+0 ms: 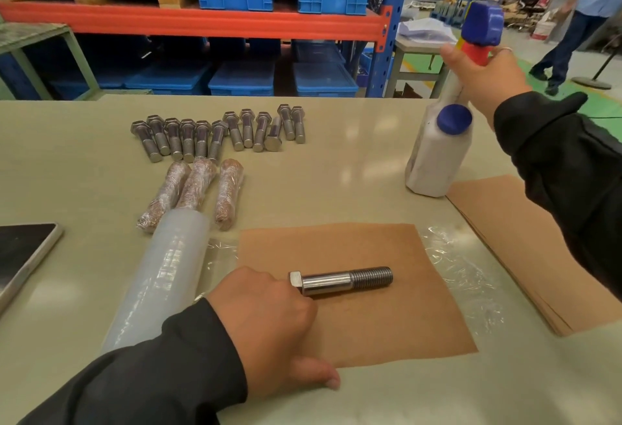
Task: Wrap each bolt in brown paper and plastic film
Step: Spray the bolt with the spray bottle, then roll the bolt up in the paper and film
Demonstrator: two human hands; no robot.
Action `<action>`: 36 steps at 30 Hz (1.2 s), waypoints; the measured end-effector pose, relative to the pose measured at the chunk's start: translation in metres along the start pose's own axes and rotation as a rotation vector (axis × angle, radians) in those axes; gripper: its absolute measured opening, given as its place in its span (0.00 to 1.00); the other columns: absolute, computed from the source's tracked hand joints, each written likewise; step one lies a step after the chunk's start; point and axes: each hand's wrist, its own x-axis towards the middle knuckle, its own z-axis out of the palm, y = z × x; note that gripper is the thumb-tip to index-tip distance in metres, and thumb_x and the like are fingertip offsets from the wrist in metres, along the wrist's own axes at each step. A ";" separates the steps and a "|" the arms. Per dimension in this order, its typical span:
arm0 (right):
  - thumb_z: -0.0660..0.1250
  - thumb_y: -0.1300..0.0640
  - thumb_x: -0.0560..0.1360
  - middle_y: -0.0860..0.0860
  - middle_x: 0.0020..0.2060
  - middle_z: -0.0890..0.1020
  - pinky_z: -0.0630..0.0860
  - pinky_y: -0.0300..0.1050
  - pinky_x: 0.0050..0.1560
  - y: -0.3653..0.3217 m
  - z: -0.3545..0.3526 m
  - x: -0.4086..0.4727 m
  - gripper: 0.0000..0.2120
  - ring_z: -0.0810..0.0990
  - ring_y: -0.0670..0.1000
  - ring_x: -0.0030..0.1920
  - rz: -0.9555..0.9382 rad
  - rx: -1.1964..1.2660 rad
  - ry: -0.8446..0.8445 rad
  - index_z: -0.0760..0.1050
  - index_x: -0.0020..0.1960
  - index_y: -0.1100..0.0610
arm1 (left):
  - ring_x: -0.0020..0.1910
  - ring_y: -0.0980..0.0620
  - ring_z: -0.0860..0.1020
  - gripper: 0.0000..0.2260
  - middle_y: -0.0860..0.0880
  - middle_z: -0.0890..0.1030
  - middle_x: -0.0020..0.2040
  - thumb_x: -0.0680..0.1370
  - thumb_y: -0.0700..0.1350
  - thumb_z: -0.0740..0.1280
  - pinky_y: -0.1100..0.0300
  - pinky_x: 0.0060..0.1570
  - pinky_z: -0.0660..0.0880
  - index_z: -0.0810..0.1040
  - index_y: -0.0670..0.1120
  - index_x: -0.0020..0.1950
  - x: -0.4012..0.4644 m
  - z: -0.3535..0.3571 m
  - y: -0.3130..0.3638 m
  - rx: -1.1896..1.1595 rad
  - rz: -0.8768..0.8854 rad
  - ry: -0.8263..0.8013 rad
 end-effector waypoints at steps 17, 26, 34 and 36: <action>0.68 0.48 0.72 0.39 0.45 0.79 0.70 0.29 0.48 0.014 0.020 -0.189 0.16 0.75 0.37 0.47 -0.336 -0.238 -0.896 0.68 0.56 0.38 | 0.23 0.48 0.70 0.11 0.48 0.74 0.29 0.68 0.48 0.57 0.64 0.24 0.62 0.75 0.45 0.31 0.000 -0.008 0.004 0.016 0.012 0.475; 0.52 0.40 0.71 0.46 0.39 0.82 0.72 0.34 0.50 0.023 0.020 -0.188 0.19 0.79 0.43 0.45 -0.141 0.054 -0.928 0.68 0.60 0.45 | 0.33 0.45 0.78 0.22 0.46 0.80 0.40 0.67 0.53 0.57 0.56 0.37 0.77 0.81 0.41 0.49 0.003 -0.002 0.002 -0.043 -0.049 0.417; 0.59 0.25 0.65 0.39 0.47 0.78 0.70 0.34 0.54 0.023 0.015 -0.190 0.27 0.76 0.39 0.51 -0.243 -0.060 -1.015 0.65 0.59 0.36 | 0.30 0.46 0.79 0.25 0.48 0.81 0.34 0.70 0.56 0.55 0.58 0.32 0.77 0.81 0.40 0.52 0.002 -0.004 0.001 -0.079 -0.095 0.372; 0.63 0.24 0.57 0.36 0.49 0.75 0.69 0.31 0.55 0.024 0.010 -0.188 0.35 0.74 0.38 0.55 -0.272 -0.098 -1.085 0.63 0.61 0.32 | 0.29 0.47 0.79 0.25 0.48 0.81 0.34 0.70 0.56 0.55 0.60 0.26 0.75 0.80 0.40 0.50 0.001 -0.004 0.000 -0.100 -0.108 0.376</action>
